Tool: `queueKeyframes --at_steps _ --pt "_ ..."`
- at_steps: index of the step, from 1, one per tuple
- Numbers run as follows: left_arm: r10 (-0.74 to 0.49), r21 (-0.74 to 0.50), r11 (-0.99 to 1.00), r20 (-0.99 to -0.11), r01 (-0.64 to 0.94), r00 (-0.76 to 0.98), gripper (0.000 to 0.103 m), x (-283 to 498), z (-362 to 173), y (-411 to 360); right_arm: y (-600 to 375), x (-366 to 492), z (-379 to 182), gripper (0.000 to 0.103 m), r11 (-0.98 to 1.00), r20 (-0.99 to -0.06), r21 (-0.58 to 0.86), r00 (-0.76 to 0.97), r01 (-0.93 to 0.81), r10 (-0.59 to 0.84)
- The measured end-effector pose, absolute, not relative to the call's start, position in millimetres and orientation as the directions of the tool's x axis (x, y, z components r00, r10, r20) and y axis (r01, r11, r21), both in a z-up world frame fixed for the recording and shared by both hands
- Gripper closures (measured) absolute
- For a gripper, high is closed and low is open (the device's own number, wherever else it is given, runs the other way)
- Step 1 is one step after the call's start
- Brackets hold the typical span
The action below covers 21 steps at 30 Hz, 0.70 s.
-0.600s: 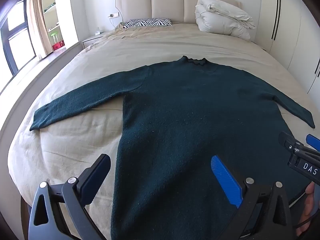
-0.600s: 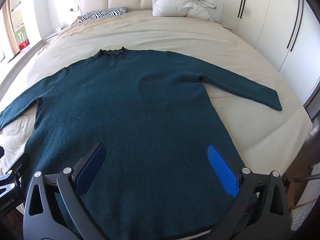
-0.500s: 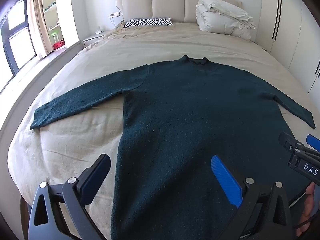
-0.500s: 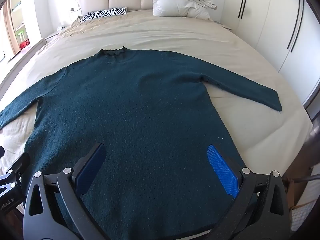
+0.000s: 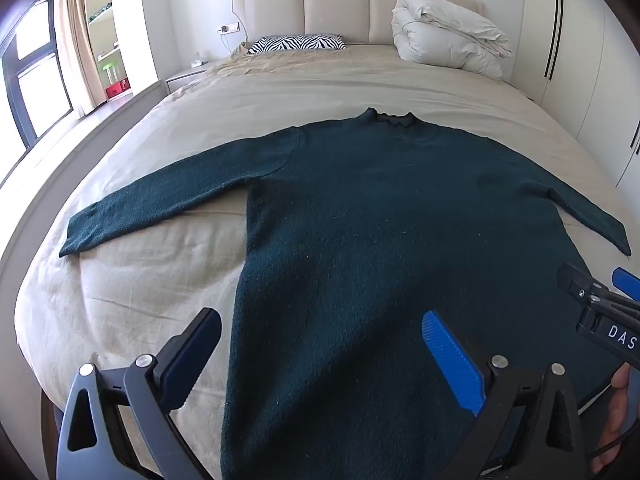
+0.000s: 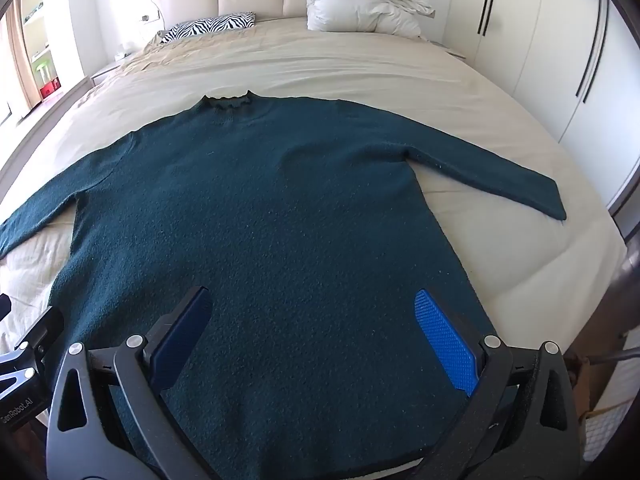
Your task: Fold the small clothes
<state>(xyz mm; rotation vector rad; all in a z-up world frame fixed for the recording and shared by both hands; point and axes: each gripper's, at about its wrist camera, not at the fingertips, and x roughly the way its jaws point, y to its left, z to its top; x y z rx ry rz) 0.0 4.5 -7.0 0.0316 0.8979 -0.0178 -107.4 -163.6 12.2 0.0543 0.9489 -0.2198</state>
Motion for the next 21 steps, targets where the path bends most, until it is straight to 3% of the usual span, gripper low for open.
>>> queueKeyframes --at_steps 21 --pt "-0.002 0.021 0.999 -0.782 0.029 0.623 0.0 -1.3 -7.4 5.3 -159.6 -106.5 10.4 0.0 0.978 -0.815 -0.055 0.557 0.201 -0.16"
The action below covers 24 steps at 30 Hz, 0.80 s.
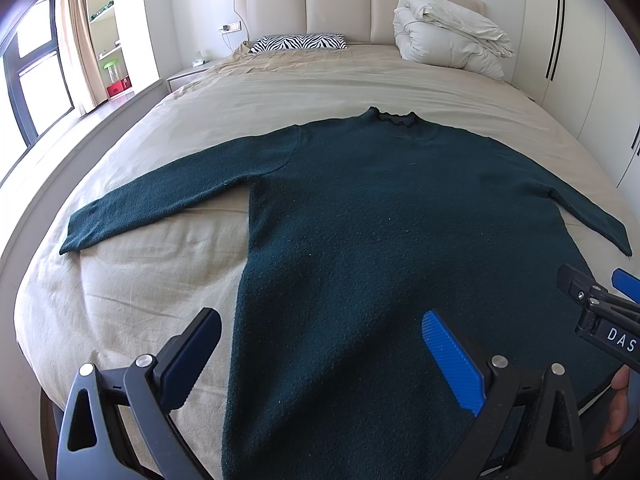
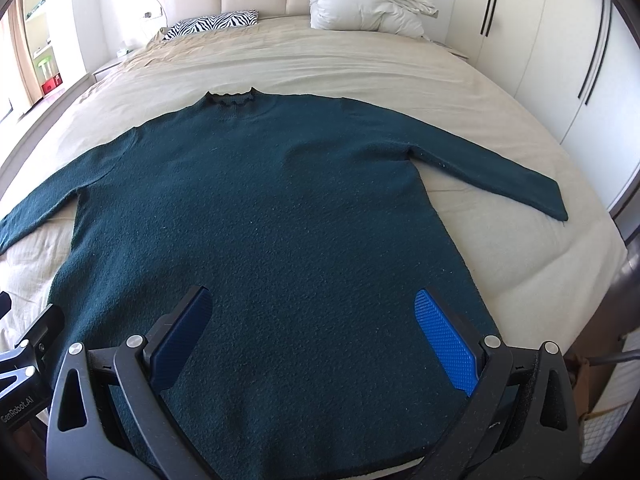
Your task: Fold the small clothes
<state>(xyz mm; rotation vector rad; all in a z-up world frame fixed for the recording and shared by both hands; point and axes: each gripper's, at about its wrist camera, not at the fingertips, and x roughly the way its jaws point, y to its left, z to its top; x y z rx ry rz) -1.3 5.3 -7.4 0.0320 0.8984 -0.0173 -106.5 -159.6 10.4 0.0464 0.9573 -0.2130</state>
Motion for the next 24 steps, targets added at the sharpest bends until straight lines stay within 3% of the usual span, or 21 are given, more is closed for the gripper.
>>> queueKeyframes --at_steps 24 --pt "-0.001 0.02 0.999 -0.783 0.027 0.622 0.0 -0.9 -7.0 5.0 -155.1 -104.8 7.2 0.0 0.98 -0.818 -0.058 0.553 0.192 -0.157"
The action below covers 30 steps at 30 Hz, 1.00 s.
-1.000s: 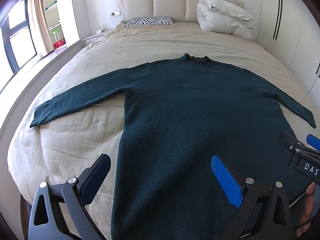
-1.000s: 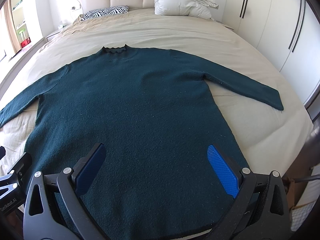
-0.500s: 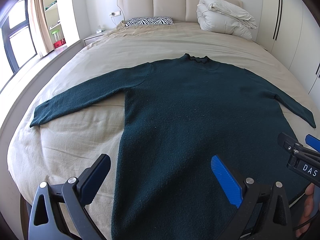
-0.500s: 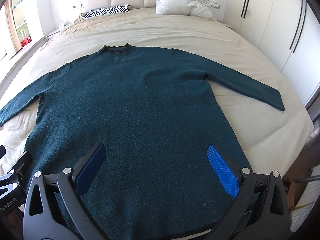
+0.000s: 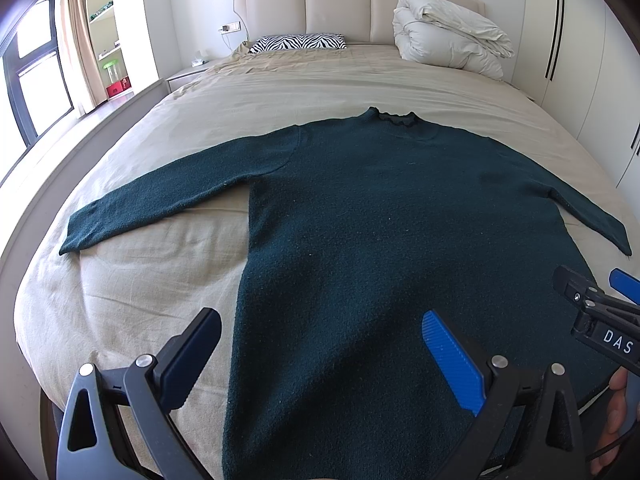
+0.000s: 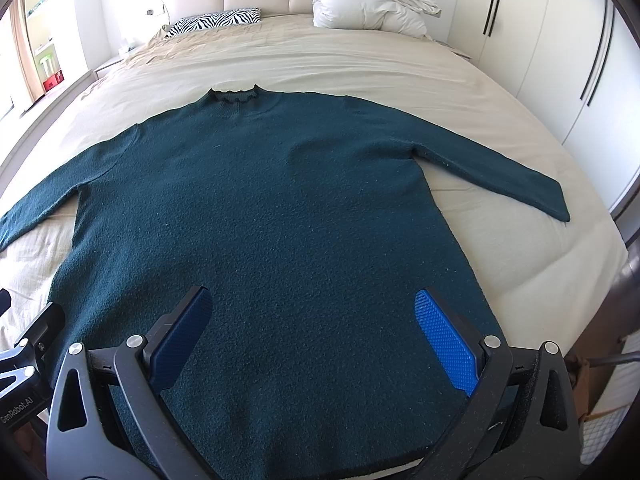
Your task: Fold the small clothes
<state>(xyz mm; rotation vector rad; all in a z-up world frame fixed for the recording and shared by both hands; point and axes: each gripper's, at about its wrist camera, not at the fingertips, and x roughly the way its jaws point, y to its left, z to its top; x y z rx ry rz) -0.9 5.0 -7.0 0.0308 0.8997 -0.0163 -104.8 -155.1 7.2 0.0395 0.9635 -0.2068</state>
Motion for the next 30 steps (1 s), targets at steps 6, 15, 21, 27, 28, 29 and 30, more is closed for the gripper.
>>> queueKeyframes --at_steps 6,15,21,27,28,29,30 --pt "0.004 0.025 0.999 -0.782 0.026 0.624 0.0 -2.1 -12.5 7.3 -155.2 -104.8 6.5 0.0 0.98 -0.821 -0.056 0.55 0.193 -0.155" --pt "0.077 0.109 0.994 -0.754 0.01 0.652 0.0 -0.7 -16.7 -1.0 -166.6 -101.6 -0.5 0.0 0.979 -0.83 -0.036 0.54 0.201 -0.142" --pt "0.088 0.15 0.988 -0.762 0.042 0.641 0.0 10.5 -19.5 -17.7 -180.2 -94.4 -8.4 0.0 0.976 -0.836 -0.025 0.53 0.217 -0.139" --pt "0.058 0.113 0.992 -0.781 0.05 0.622 0.0 18.8 -21.5 -24.6 -193.3 -90.6 -14.5 0.0 0.972 -0.838 -0.029 0.525 0.233 -0.15" --pt "0.054 0.11 0.993 -0.782 0.052 0.621 0.0 19.6 -21.9 -25.7 -195.1 -90.4 -14.8 0.0 0.971 -0.838 -0.026 0.525 0.236 -0.15" --pt "0.05 0.106 0.993 -0.784 0.054 0.619 0.0 19.7 -22.9 -27.4 -196.9 -90.4 -15.2 0.0 0.971 -0.838 -0.023 0.525 0.239 -0.149" --pt "0.046 0.102 0.993 -0.785 0.055 0.617 0.0 20.1 -23.6 -28.2 -198.7 -90.2 -15.7 0.0 0.97 -0.838 -0.02 0.525 0.241 -0.147"
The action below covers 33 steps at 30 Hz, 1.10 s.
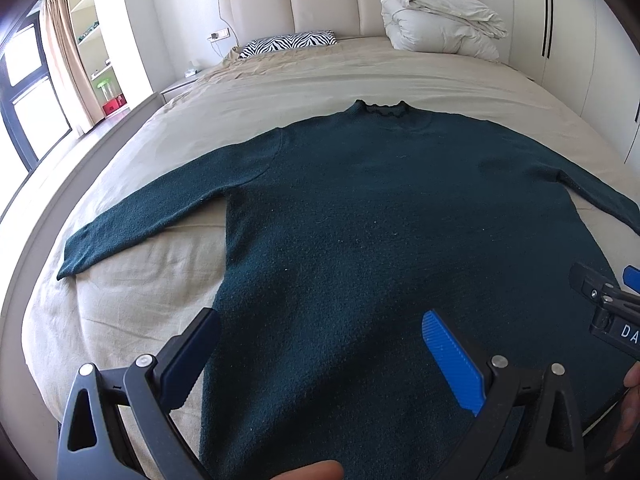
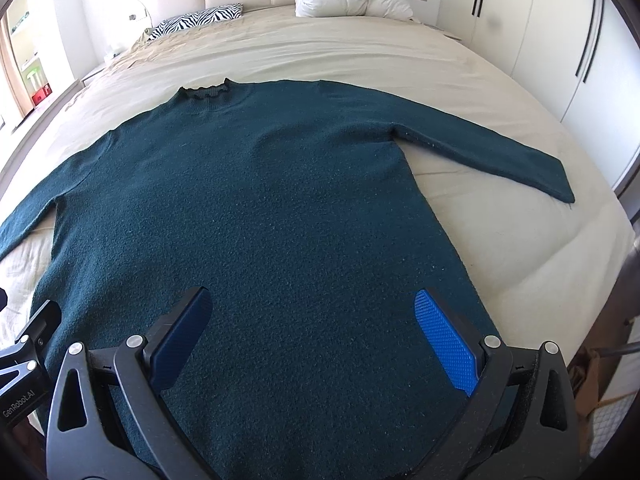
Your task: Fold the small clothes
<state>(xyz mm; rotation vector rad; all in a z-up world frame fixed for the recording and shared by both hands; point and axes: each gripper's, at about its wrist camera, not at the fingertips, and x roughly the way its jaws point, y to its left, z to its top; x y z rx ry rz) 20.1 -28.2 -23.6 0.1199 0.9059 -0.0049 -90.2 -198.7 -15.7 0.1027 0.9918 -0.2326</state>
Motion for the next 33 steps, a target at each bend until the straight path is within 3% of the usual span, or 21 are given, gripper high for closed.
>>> queueKeyframes --at_steps 11,16,22,28,30,33 --pt "0.027 0.074 0.996 -0.796 0.053 0.605 0.0 23.4 -26.7 -31.4 -204.4 -89.4 -20.6 0.0 0.969 -0.842 -0.011 0.52 0.248 -0.143" --pt "-0.014 0.02 0.999 -0.797 0.049 0.604 0.0 28.4 -21.6 -25.8 -222.8 -88.1 -15.2 0.0 0.962 -0.834 0.056 0.542 0.267 -0.102" --pt "-0.041 -0.023 0.999 -0.775 0.037 0.631 0.0 44.5 -8.7 -13.3 -330.0 -82.9 -5.8 0.0 0.847 -0.764 0.368 0.644 0.384 0.04" --pt "-0.101 -0.106 0.994 -0.757 0.031 0.645 0.0 69.0 0.9 3.6 -492.4 -97.0 -35.5 0.0 0.507 -0.659 0.661 0.751 0.553 0.04" --pt "-0.127 -0.129 0.991 -0.753 0.045 0.645 0.0 78.4 2.1 3.6 -536.0 -104.0 -52.9 0.003 0.386 -0.64 0.714 0.768 0.584 0.022" --pt "-0.266 -0.26 0.961 -0.766 0.097 0.585 0.0 94.4 -7.1 1.8 -587.2 -111.2 -77.2 0.006 0.253 -0.633 0.749 0.774 0.612 0.001"
